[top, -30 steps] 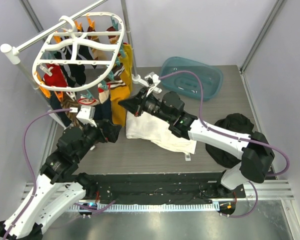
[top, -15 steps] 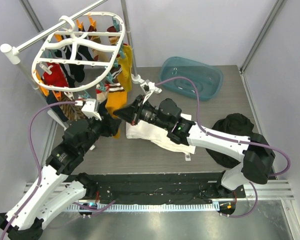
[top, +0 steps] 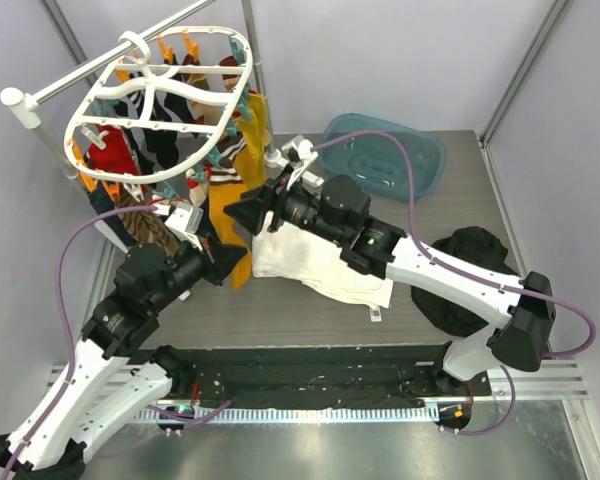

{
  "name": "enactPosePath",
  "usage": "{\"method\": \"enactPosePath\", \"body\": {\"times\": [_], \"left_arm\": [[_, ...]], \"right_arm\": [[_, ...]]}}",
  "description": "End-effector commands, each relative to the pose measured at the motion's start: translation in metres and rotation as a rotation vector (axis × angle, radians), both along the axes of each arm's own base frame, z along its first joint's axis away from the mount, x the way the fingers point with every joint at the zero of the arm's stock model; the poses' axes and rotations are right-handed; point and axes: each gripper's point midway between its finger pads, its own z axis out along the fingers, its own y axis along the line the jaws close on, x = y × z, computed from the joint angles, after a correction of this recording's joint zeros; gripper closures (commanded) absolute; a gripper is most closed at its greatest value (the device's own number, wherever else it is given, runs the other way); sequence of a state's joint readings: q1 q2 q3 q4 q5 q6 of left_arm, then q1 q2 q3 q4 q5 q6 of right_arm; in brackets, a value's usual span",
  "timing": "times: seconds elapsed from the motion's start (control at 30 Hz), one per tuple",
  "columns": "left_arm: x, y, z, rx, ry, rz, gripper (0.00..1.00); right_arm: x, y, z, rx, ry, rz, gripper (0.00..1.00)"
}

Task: Remove the socks clipped to the hanger

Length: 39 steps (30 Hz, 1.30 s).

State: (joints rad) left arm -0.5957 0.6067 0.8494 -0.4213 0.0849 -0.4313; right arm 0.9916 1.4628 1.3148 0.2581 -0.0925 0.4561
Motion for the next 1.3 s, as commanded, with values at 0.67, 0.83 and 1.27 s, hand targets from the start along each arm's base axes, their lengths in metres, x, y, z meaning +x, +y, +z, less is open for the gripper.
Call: {"method": "enactPosePath", "body": {"times": [0.67,0.83,1.27], "left_arm": [[-0.026,-0.024,-0.01,-0.003,-0.002,-0.212,1.0],[-0.026,-0.025,-0.011,0.003,0.0,-0.219,1.0],[-0.027,-0.026,-0.012,0.004,-0.004,-0.231,1.0]], "right_arm": [[0.07,0.016,0.069,-0.013,-0.28,0.044,0.25],[0.075,0.027,0.067,-0.006,-0.278,0.051,0.25],[0.083,0.044,0.069,-0.029,-0.305,-0.021,0.29]]}}
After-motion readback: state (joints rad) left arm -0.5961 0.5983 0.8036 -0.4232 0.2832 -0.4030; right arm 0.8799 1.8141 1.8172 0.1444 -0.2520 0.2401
